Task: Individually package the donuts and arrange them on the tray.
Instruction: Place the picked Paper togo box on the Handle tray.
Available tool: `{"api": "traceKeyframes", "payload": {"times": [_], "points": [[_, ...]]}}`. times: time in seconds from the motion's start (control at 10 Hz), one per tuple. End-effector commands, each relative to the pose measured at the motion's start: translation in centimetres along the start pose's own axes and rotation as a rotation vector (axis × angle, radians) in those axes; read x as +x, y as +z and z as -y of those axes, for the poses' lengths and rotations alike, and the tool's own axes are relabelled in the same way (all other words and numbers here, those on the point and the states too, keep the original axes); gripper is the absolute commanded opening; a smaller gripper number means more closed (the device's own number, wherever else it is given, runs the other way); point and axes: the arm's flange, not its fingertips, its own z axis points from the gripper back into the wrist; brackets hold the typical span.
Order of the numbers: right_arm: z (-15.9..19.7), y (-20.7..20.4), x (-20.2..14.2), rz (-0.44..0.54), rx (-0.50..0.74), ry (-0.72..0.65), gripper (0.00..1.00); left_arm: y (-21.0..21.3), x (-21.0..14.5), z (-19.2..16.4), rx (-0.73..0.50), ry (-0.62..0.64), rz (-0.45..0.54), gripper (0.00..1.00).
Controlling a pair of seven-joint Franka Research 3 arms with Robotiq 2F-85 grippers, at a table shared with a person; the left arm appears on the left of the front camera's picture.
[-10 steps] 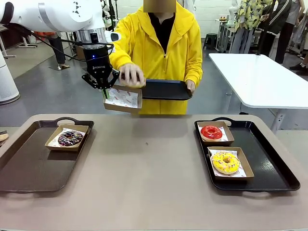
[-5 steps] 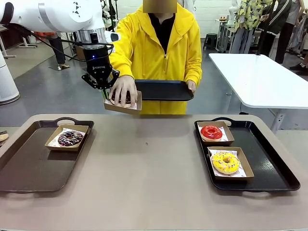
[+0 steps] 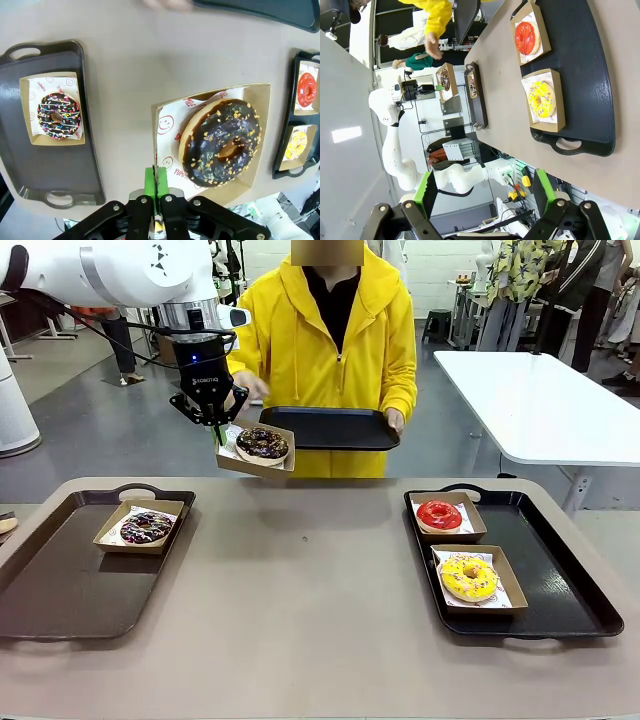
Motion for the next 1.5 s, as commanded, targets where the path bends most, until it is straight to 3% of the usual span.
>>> {"api": "traceKeyframes", "payload": {"times": [0.0,1.4], "points": [[-0.32,0.12,-0.22,-0.003,0.006,-0.008,1.00,-0.13,-0.62,-0.20,-0.004,0.019,0.022,0.00],[-0.32,0.12,-0.22,-0.003,0.006,-0.008,1.00,-0.13,-0.62,-0.20,-0.004,0.019,0.022,0.00]]}}
